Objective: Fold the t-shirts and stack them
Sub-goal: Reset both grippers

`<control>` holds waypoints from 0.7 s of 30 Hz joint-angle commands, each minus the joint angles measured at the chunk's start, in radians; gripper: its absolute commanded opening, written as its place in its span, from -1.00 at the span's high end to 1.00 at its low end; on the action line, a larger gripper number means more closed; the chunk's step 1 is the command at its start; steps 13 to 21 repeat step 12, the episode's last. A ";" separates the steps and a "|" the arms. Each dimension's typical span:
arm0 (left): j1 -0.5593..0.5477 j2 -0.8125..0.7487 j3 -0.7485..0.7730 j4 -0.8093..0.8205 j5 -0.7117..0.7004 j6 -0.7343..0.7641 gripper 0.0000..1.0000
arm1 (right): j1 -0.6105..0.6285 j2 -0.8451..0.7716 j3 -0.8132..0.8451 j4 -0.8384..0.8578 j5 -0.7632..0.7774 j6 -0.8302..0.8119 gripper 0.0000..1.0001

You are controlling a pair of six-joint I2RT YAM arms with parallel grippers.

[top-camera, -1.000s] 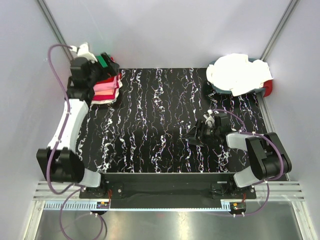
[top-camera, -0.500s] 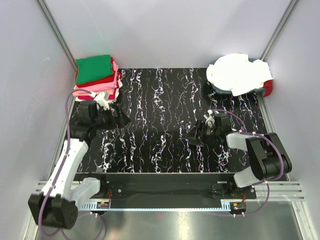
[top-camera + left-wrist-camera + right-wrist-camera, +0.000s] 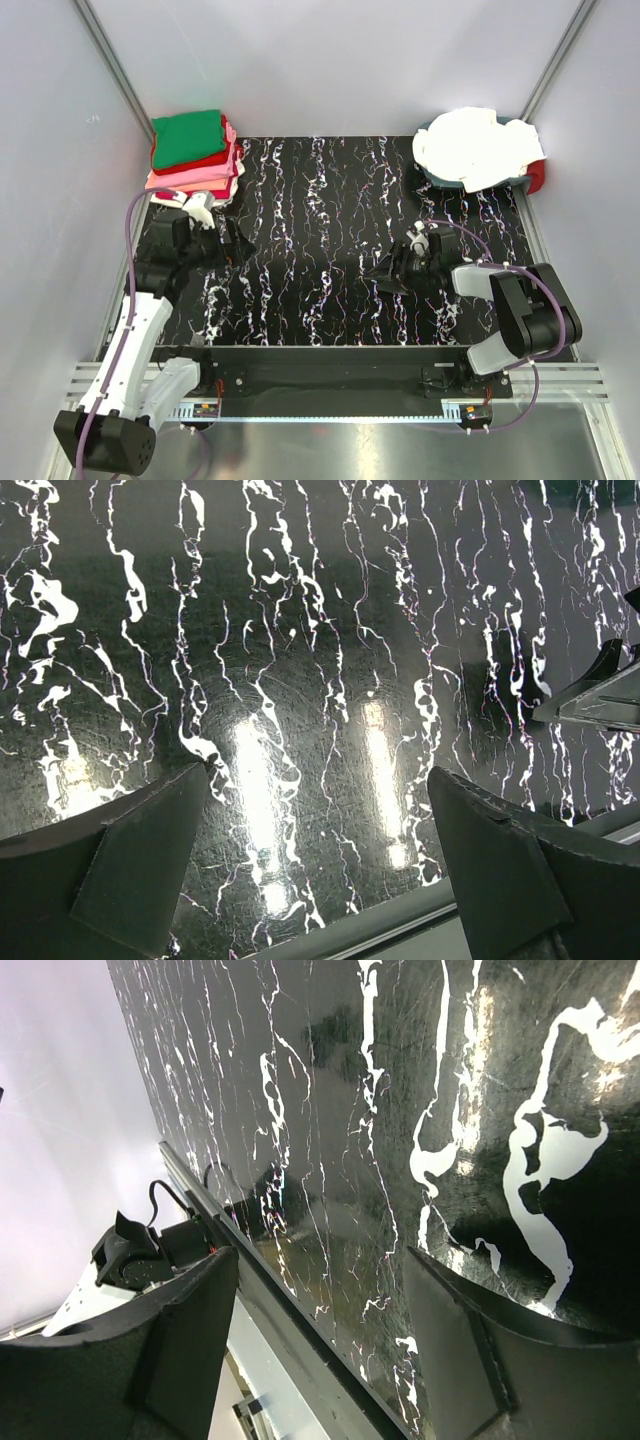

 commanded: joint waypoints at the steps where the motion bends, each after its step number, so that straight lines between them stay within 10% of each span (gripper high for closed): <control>1: -0.002 -0.003 0.006 0.029 -0.018 0.012 -0.97 | -0.004 0.004 0.033 -0.006 -0.014 -0.020 -0.49; 21: -0.002 -0.036 0.015 0.022 -0.074 0.030 -0.97 | -0.004 0.008 0.036 -0.009 -0.014 -0.019 -0.54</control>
